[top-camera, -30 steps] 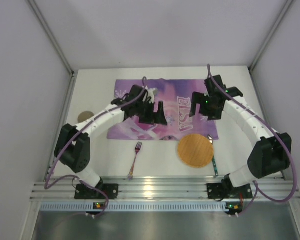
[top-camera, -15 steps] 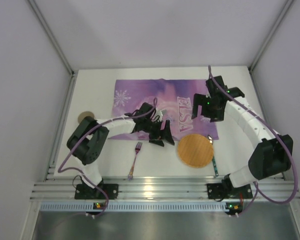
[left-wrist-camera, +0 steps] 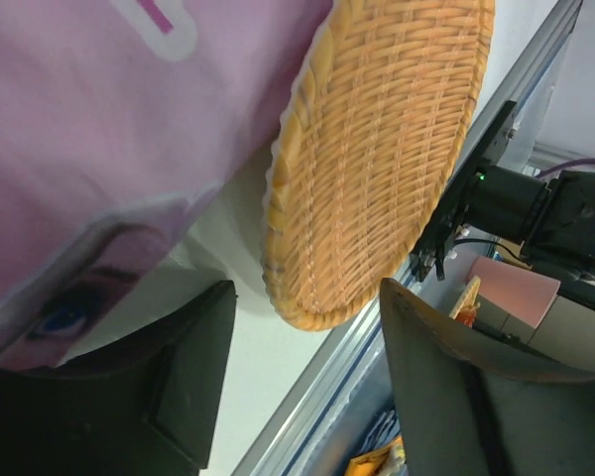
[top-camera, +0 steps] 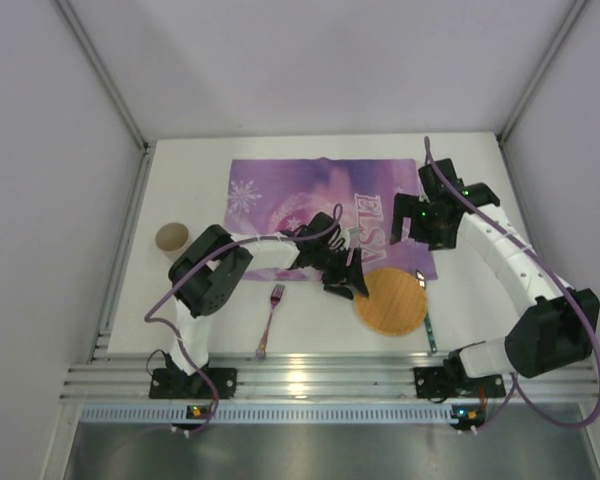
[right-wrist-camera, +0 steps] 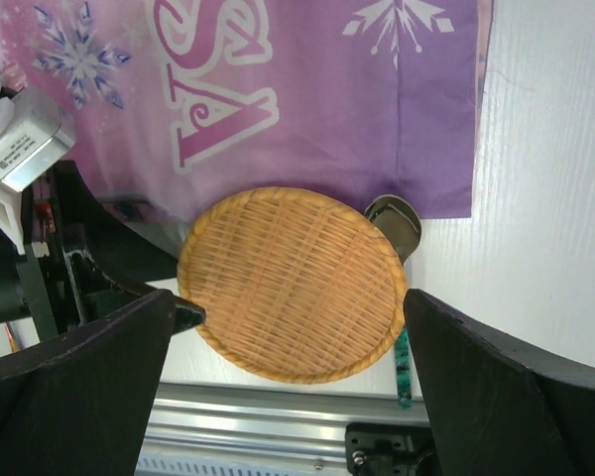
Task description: Set the dinner table for one person
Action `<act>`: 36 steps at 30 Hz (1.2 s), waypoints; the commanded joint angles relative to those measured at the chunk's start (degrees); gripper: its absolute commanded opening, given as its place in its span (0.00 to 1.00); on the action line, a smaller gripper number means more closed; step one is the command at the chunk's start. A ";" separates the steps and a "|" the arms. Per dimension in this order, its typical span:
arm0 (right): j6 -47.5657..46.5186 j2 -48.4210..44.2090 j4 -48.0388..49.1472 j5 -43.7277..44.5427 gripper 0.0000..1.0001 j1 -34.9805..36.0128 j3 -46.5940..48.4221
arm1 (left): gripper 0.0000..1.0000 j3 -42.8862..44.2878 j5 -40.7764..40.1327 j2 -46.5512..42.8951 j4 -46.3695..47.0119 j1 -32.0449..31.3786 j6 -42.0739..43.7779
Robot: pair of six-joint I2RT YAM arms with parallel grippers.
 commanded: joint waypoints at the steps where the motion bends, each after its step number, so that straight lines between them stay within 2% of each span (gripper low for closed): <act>1: -0.43 -2.09 -0.09 1.46 1.00 -0.62 -0.53 | 0.64 1.97 -0.66 2.41 3.67 -0.14 -1.39; 5: -0.34 -1.83 -0.09 1.29 1.00 -0.62 0.17 | 0.53 2.76 0.13 3.73 4.55 -0.58 -2.35; 8: -0.26 -1.30 0.08 1.29 1.00 -0.62 0.52 | 0.38 2.93 1.27 4.61 6.56 -0.66 -3.50; 9: -0.17 -1.22 0.17 1.20 1.00 -0.54 0.53 | 0.27 3.28 1.80 4.70 6.66 -0.75 -3.59; 12: -0.17 -1.04 0.61 1.03 1.00 -0.62 0.44 | 0.00 3.46 2.24 4.70 6.31 -0.84 -3.50; 16: 0.01 -1.39 0.79 1.11 1.00 -0.62 -0.09 | 0.00 4.07 5.05 0.77 5.26 -0.93 -3.07; 21: 0.53 -2.71 1.31 1.82 1.00 -0.62 -1.32 | 0.00 10.74 3.74 -6.54 -8.44 -0.32 3.35; 28: 4.75 -6.31 6.06 -0.38 1.00 -1.33 -3.60 | 0.00 14.71 4.27 -10.68 -17.23 9.33 7.47; 32: 4.75 -4.91 6.33 -2.31 1.00 -1.41 -2.56 | 0.00 19.27 -0.47 -8.93 -24.17 16.46 10.12; 36: 4.58 -4.29 6.59 -2.67 1.00 -1.33 -1.85 | 0.00 20.60 -5.56 -7.34 -25.06 23.05 11.53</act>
